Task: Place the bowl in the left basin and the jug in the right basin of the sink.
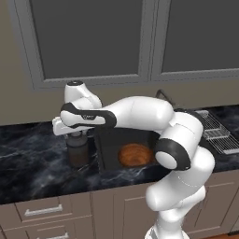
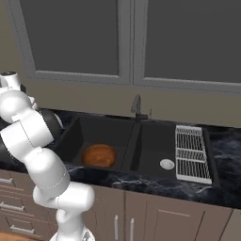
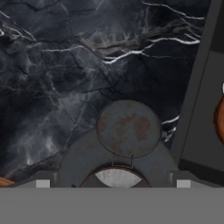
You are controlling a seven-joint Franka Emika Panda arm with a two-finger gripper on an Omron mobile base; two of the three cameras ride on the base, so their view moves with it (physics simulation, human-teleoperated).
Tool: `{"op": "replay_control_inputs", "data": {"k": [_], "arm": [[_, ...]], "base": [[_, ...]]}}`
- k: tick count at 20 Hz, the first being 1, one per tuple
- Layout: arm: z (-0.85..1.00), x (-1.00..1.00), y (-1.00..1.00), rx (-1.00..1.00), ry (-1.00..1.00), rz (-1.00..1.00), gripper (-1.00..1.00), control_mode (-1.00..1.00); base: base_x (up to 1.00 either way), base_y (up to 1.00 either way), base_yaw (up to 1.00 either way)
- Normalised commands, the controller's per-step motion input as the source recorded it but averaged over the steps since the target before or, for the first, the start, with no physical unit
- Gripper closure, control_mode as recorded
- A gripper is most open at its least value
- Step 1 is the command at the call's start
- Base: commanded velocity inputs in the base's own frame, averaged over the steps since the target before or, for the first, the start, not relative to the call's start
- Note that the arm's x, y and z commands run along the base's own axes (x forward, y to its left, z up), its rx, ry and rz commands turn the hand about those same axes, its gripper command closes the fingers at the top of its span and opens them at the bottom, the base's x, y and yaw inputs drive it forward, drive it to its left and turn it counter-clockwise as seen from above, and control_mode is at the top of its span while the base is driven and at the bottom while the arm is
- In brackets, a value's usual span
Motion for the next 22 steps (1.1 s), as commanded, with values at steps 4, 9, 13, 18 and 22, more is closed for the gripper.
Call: {"op": "replay_control_inputs", "data": {"k": [4, 9, 13, 18, 22], "arm": [[0.00, 0.00, 0.00, 0.00, 0.00, 0.00, 1.00, 1.00], [0.00, 0.00, 0.00, 0.00, 0.00, 0.00, 1.00, 1.00], [0.00, 0.00, 0.00, 0.00, 0.00, 0.00, 1.00, 1.00], [0.00, 0.00, 0.00, 0.00, 0.00, 0.00, 1.00, 1.00], [0.00, 0.00, 0.00, 0.00, 0.00, 0.00, 1.00, 1.00]], "base": [[0.00, -0.50, 0.00], [0.00, -0.45, 0.00], [0.00, -0.47, 0.00], [0.01, -0.43, 0.00], [0.04, -0.44, 0.00]]}}
